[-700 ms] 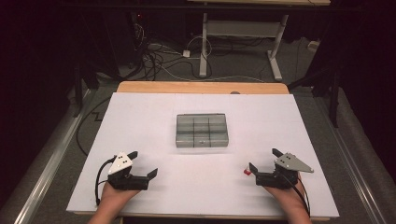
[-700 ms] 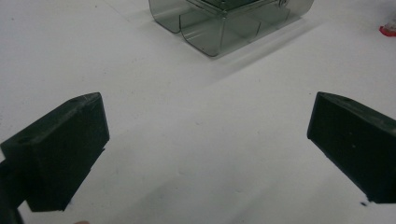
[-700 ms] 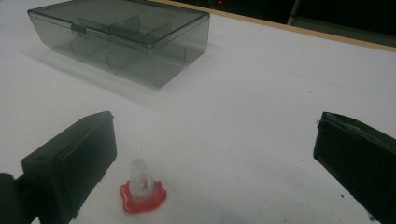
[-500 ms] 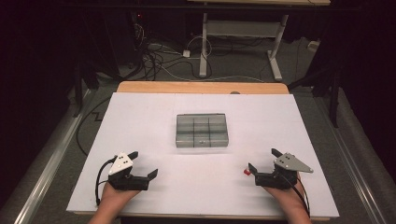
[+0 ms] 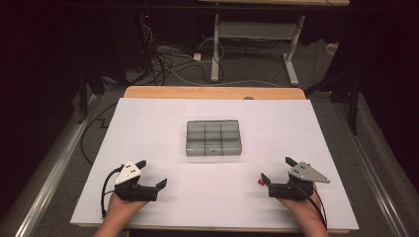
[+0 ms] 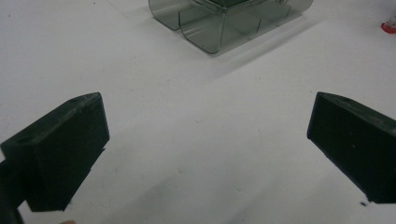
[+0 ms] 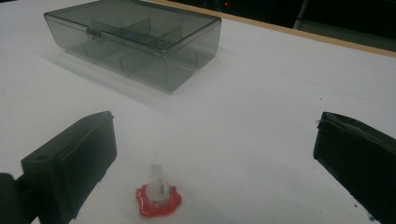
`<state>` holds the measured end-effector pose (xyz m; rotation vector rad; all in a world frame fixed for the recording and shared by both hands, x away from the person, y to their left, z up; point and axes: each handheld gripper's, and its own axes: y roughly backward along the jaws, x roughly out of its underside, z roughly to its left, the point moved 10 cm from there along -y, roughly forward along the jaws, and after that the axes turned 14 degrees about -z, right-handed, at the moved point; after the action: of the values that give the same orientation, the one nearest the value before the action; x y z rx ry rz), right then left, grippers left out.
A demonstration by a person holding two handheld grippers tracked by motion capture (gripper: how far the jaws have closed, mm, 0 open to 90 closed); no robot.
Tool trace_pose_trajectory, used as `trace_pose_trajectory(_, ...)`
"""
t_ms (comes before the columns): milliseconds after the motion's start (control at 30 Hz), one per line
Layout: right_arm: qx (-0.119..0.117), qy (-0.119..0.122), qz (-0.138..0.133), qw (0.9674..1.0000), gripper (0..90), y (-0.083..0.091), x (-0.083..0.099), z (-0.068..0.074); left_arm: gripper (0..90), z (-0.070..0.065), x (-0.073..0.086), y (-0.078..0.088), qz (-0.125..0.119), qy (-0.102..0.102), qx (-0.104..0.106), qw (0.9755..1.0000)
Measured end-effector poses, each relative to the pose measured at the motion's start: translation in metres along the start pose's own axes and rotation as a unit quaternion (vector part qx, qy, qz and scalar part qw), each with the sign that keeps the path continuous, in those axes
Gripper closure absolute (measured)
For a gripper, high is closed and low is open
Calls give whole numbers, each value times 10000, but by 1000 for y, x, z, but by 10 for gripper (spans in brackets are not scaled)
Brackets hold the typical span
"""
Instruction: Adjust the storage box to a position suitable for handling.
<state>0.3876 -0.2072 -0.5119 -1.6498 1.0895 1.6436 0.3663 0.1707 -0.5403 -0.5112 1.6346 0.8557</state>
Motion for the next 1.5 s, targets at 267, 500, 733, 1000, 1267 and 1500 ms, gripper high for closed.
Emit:
trace_pose_trajectory(267,-76,-34,-3,10000,6,-1,-1,5,0,0,0,0,5,17,12,10000)
trace_pose_trajectory(500,-150,-48,5,9999,23,-3,0,9,33,0,0,0,-26,53,11,10000)
trace_pose_trajectory(733,-178,-119,0,9998,55,-3,-1,11,139,0,-1,1,-89,69,71,9999)
trace_pose_trajectory(1000,-178,-143,108,9997,158,-1,1,11,195,-1,-1,2,-101,44,102,9999)
trace_pose_trajectory(1267,-284,-169,172,9993,251,0,4,13,264,3,-1,1,-118,215,-44,9997)
trace_pose_trajectory(1500,-352,-167,167,9991,397,1,4,17,415,4,1,-1,54,146,-166,9997)
